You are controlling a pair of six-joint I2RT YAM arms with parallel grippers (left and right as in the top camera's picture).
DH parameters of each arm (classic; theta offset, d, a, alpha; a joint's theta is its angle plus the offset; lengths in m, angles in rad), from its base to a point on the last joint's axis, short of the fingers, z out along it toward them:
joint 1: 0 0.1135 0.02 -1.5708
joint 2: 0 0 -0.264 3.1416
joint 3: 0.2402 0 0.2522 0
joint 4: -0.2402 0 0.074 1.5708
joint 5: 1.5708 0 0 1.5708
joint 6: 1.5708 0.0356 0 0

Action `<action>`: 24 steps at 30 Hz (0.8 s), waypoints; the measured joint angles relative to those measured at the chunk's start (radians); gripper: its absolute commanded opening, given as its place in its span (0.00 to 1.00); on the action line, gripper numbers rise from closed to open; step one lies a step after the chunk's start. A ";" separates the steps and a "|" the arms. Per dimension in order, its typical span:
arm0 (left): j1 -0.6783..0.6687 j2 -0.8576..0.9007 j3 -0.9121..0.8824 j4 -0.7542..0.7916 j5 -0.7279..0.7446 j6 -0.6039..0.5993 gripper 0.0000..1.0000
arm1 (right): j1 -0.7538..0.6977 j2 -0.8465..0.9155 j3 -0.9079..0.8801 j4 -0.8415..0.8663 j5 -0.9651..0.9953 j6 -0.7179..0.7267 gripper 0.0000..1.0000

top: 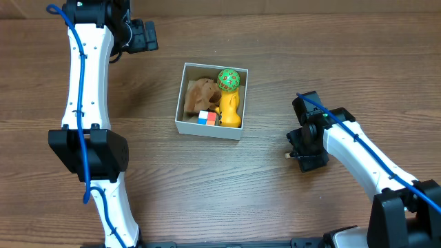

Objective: Pack container
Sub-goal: 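Move the right gripper down to the pig rattle drum handle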

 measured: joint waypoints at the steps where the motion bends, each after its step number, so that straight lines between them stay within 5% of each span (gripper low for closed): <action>1: 0.000 0.000 0.000 0.000 0.000 0.000 1.00 | 0.000 0.000 0.000 0.000 -0.002 0.000 0.63; 24: 0.000 0.000 0.000 0.000 0.000 0.000 1.00 | 0.000 0.074 0.000 0.080 -0.005 0.034 0.56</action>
